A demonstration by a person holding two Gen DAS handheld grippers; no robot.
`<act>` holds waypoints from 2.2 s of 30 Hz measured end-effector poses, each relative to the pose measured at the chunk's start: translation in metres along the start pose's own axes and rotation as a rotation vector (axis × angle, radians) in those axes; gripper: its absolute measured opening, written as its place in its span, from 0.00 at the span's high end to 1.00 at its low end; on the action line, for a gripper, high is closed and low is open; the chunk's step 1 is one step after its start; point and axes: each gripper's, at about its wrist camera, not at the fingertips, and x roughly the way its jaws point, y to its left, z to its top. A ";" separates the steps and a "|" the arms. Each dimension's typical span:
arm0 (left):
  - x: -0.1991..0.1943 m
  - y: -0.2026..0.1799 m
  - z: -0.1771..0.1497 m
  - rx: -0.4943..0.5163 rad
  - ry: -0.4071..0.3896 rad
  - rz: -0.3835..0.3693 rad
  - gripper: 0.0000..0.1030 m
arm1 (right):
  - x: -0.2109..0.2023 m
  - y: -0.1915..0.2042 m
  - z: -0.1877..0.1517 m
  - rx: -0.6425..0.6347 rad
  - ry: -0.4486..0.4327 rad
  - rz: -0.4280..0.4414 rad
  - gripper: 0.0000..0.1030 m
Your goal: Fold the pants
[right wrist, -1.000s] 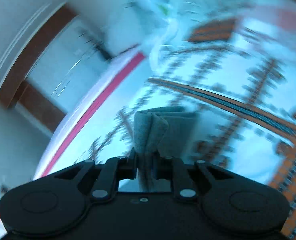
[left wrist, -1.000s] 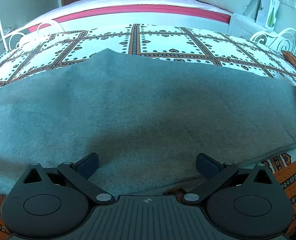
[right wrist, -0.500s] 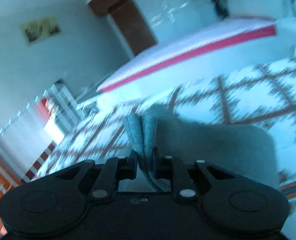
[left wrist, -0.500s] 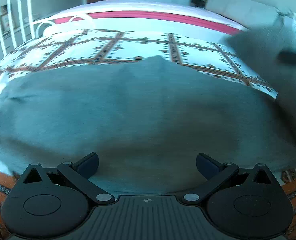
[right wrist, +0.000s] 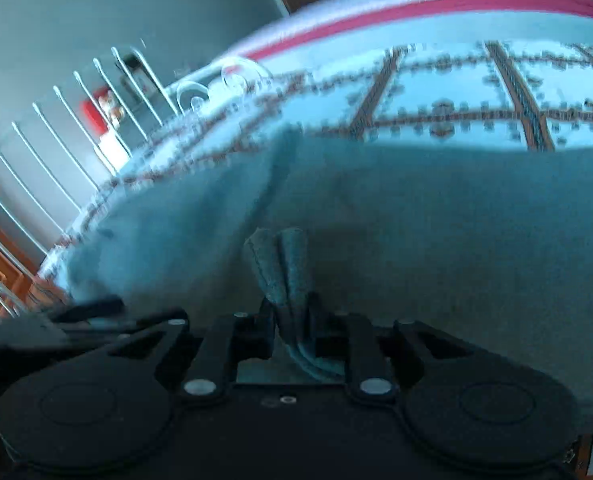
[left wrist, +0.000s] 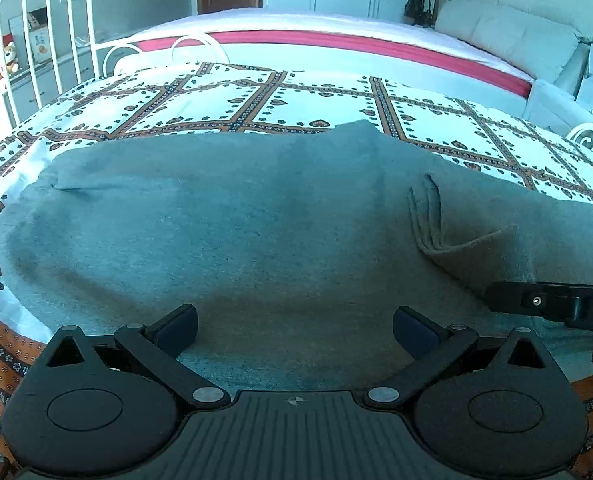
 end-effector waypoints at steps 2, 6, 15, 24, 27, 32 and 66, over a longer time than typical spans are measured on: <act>-0.001 -0.001 0.001 -0.005 -0.004 -0.003 0.00 | -0.006 -0.002 0.004 0.045 -0.009 0.043 0.75; -0.001 0.000 0.001 -0.009 -0.004 -0.002 0.00 | -0.028 0.010 0.007 0.001 -0.046 0.145 0.38; -0.007 0.005 0.000 -0.022 -0.020 0.003 0.00 | -0.006 -0.019 0.043 0.070 -0.107 -0.179 0.87; -0.008 0.021 0.003 -0.066 -0.010 0.015 0.00 | 0.032 0.038 0.006 -0.192 -0.014 -0.163 0.77; -0.013 0.032 0.006 -0.106 -0.009 0.012 0.00 | 0.021 0.034 0.001 -0.175 -0.005 -0.130 0.77; -0.023 0.052 0.010 -0.149 -0.016 0.047 0.00 | -0.006 0.040 0.011 -0.174 -0.094 -0.126 0.85; -0.013 0.195 -0.016 -0.652 0.006 0.107 0.00 | 0.010 0.030 -0.017 -0.135 -0.051 -0.058 0.56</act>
